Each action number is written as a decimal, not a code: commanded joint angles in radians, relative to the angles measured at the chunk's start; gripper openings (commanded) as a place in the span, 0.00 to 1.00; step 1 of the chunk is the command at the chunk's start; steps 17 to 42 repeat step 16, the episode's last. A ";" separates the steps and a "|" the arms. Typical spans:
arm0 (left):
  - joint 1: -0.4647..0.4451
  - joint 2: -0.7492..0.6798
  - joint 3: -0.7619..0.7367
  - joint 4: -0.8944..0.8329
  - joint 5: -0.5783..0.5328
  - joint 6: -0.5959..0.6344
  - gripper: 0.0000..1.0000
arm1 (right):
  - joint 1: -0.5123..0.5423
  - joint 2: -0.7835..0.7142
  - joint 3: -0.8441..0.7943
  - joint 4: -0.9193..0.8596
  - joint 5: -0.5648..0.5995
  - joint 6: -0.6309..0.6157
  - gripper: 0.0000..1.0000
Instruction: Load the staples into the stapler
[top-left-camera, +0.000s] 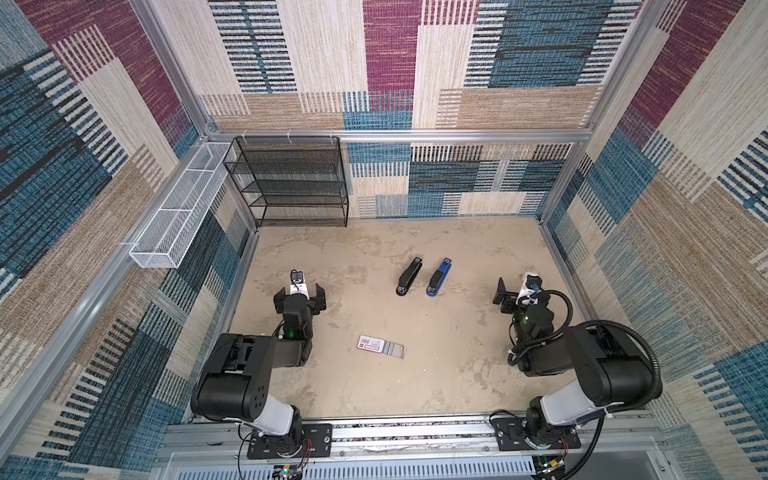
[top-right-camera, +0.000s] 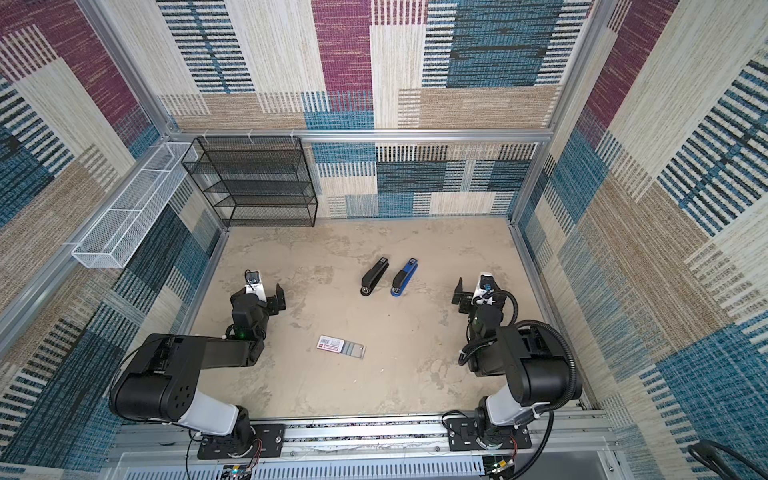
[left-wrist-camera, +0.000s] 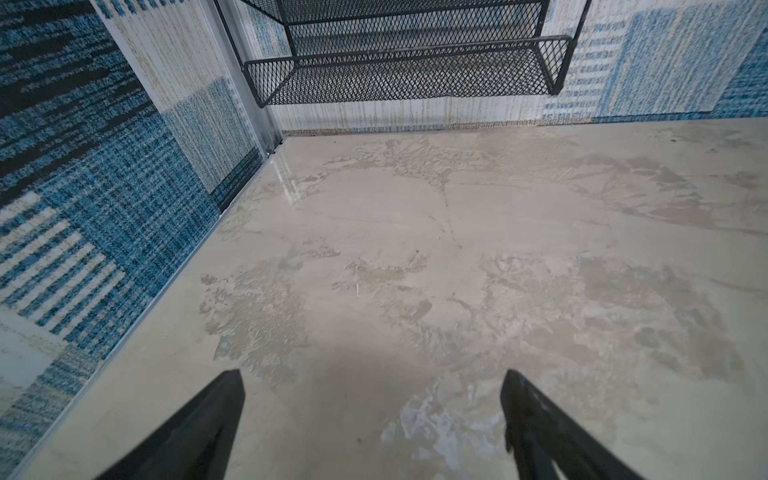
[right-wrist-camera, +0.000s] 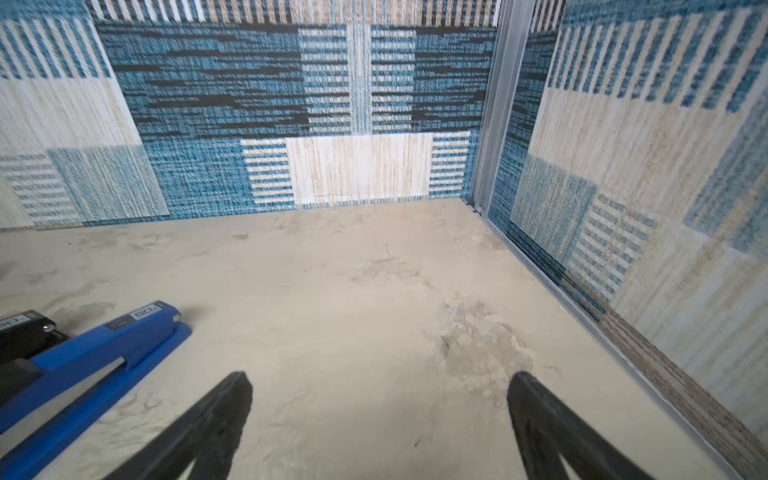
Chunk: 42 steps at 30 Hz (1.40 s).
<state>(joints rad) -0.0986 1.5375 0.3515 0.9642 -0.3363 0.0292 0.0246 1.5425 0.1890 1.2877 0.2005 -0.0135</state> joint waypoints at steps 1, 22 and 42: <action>0.002 0.000 0.003 -0.003 -0.001 0.006 0.99 | -0.002 0.007 -0.004 0.074 -0.050 0.013 1.00; 0.071 0.004 0.055 -0.104 0.139 -0.024 0.99 | -0.002 -0.007 0.005 0.027 -0.052 0.016 1.00; 0.071 0.004 0.055 -0.104 0.139 -0.024 0.99 | -0.002 -0.007 0.005 0.027 -0.052 0.016 1.00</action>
